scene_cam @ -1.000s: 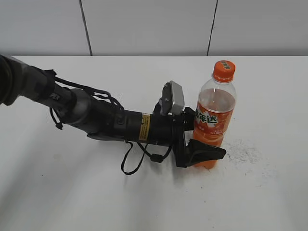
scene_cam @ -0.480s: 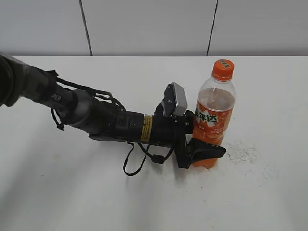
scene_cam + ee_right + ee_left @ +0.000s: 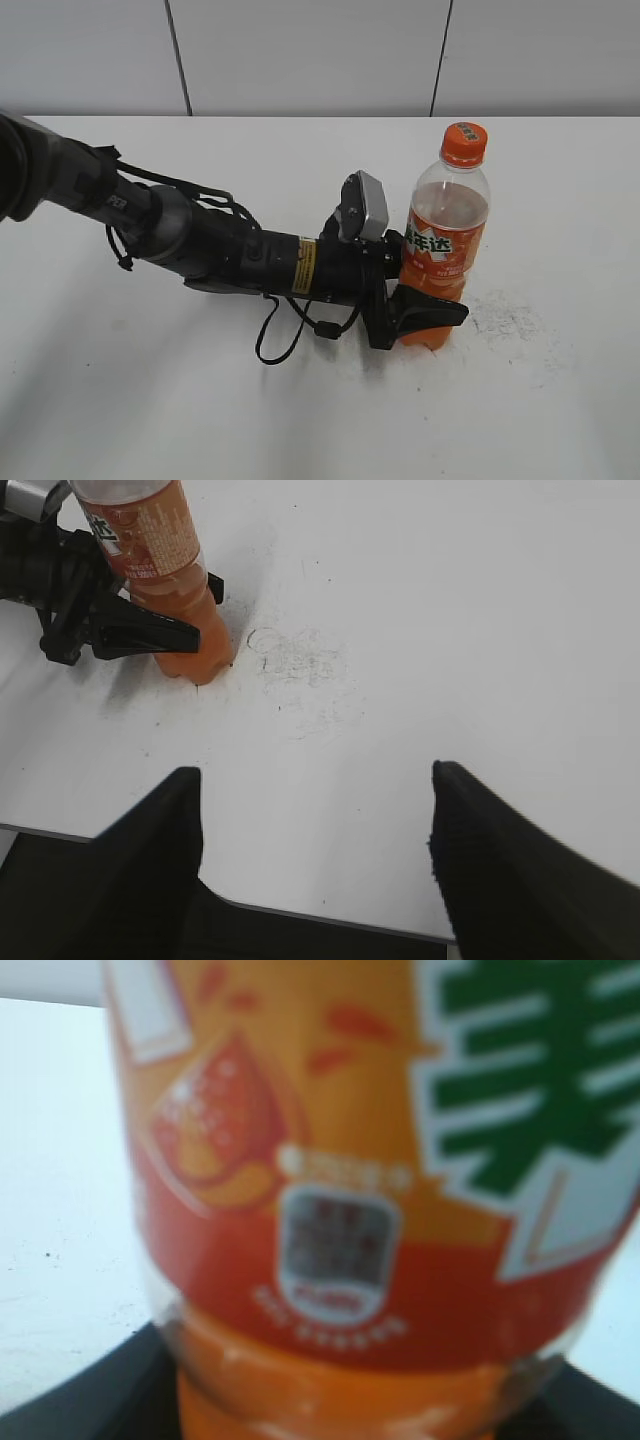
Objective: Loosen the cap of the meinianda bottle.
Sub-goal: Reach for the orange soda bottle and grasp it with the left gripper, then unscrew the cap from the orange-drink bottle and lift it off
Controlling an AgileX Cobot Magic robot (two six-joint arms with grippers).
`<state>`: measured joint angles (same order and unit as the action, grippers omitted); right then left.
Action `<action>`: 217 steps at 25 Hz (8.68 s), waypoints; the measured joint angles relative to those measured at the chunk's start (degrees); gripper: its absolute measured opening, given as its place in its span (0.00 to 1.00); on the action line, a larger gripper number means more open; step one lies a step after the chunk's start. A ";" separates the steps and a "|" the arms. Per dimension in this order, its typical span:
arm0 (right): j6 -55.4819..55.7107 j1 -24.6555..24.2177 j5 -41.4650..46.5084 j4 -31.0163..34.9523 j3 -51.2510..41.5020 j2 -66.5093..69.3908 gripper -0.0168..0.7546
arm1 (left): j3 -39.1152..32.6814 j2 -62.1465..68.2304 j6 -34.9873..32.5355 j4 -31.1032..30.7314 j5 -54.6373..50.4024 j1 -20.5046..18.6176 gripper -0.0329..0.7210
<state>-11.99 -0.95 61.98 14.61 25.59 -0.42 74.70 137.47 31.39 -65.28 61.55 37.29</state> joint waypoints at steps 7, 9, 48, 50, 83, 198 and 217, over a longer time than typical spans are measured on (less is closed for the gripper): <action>0.00 0.00 -0.21 0.24 0.00 0.00 0.70 | 0.00 0.00 0.00 0.00 0.04 0.00 0.72; 0.00 0.00 -0.28 0.53 0.00 0.00 0.70 | 0.00 0.00 0.00 0.00 0.06 0.00 0.72; -5.18 6.68 4.88 17.44 41.93 69.62 0.70 | 0.00 0.26 0.00 3.69 -0.73 3.22 0.71; -1.85 9.72 6.72 15.60 46.63 73.45 0.70 | 0.00 0.26 0.00 3.69 -0.73 3.22 0.71; 9.16 24.43 7.55 -1.91 60.25 89.19 0.70 | 0.04 0.26 0.00 3.69 -1.10 3.22 0.70; -24.41 24.38 6.99 -0.19 54.59 89.36 0.49 | 0.20 0.20 -0.60 2.80 -1.54 3.40 0.70; 7.80 24.43 7.25 -3.21 54.59 89.36 0.37 | 0.31 0.20 -0.02 3.16 -1.76 3.40 0.69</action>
<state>-4.19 23.48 69.24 11.41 80.19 88.94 75.01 137.68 31.37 -62.12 59.79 40.69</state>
